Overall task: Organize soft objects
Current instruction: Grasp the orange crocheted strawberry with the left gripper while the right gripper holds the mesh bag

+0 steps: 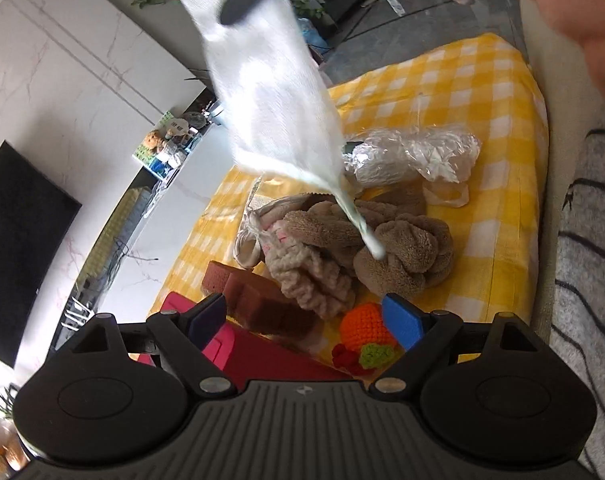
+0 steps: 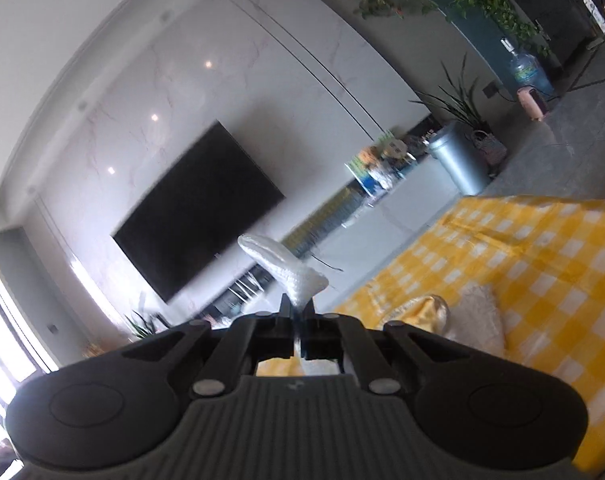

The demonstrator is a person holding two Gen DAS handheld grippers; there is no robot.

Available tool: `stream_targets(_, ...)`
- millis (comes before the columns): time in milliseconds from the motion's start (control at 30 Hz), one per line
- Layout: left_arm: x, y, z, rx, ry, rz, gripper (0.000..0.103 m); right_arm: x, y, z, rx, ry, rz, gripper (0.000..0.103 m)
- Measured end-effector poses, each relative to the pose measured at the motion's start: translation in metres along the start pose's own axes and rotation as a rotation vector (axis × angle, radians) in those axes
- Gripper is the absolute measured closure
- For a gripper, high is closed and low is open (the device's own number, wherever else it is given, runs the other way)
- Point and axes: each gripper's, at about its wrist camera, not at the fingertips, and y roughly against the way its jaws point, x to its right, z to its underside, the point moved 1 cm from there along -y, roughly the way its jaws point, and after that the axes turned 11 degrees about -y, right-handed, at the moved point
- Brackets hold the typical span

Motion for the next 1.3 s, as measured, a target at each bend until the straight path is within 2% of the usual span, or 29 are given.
stream_targets(67, 0.008, -0.01, -0.003, -0.019, -0.063, 0.017, 0.001, -0.003, 0.01, -0.002, 0.06, 0.009, -0.037, 0.103)
stream_targets(233, 0.032, -0.032, -0.013, -0.064, -0.232, -0.001, 0.001, -0.006, 0.001, -0.001, 0.024, 0.053, -0.016, 0.103)
stream_targets(300, 0.037, -0.042, -0.016, -0.078, -0.264, 0.02, 0.001, -0.005, -0.002, -0.001, 0.017, 0.055, -0.003, 0.103)
stream_targets(400, 0.038, -0.06, -0.019, -0.118, -0.256, 0.026, 0.003, -0.001, -0.006, 0.002, 0.004, 0.056, 0.055, 0.103)
stream_targets(467, 0.036, -0.069, -0.018, -0.134, -0.234, 0.06, 0.016, 0.002, -0.008, 0.002, -0.01, 0.048, 0.074, 0.103)
stream_targets(500, 0.035, -0.072, -0.016, -0.135, -0.227, 0.072, 0.019, 0.003, -0.008, 0.003, -0.021, 0.04, 0.076, 0.103)
stream_targets(533, 0.034, -0.073, -0.015, -0.127, -0.219, 0.081, 0.031, 0.005, -0.008, 0.003, -0.024, 0.034, 0.082, 0.103)
stream_targets(567, 0.034, -0.073, -0.014, -0.119, -0.207, 0.095, 0.048, 0.006, -0.009, 0.003, -0.027, 0.032, 0.085, 0.103)
stream_targets(633, 0.033, -0.073, -0.013, -0.116, -0.176, 0.149, 0.066, 0.009, -0.01, 0.004, -0.035, 0.024, 0.091, 0.103)
stream_targets(767, 0.039, -0.072, -0.012, -0.114, -0.183, 0.109, 0.067, 0.008, -0.01, 0.007, -0.054, 0.021, 0.115, 0.103)
stream_targets(867, 0.035, -0.066, -0.013, -0.111, -0.129, 0.106, 0.068, 0.01, -0.01, 0.007, -0.055, 0.016, 0.118, 0.103)
stream_targets(967, 0.013, -0.048, -0.01, -0.088, 0.03, 0.139, 0.071, 0.01, -0.009, 0.006, -0.053, 0.009, 0.111, 0.103)
stream_targets(1000, 0.004, -0.04, -0.005, -0.071, 0.092, 0.161, 0.077, 0.01, -0.009, 0.006, -0.057, 0.009, 0.114, 0.103)
stream_targets(1033, -0.004, -0.033, -0.001, -0.048, 0.142, 0.181, 0.099, 0.01, -0.01, 0.007, -0.06, 0.01, 0.116, 0.103)
stream_targets(1100, -0.02, -0.016, 0.014, 0.022, 0.236, 0.258, 0.099, 0.009, -0.012, 0.007, -0.069, 0.009, 0.117, 0.103)
stream_targets(1167, -0.027, -0.008, 0.027, 0.072, 0.278, 0.272, 0.099, 0.009, -0.013, 0.006, -0.071, 0.011, 0.124, 0.103)
stream_targets(1300, -0.025, -0.015, 0.037, 0.009, 0.283, 0.255, 0.099, 0.009, -0.013, 0.007, -0.073, 0.009, 0.122, 0.103)
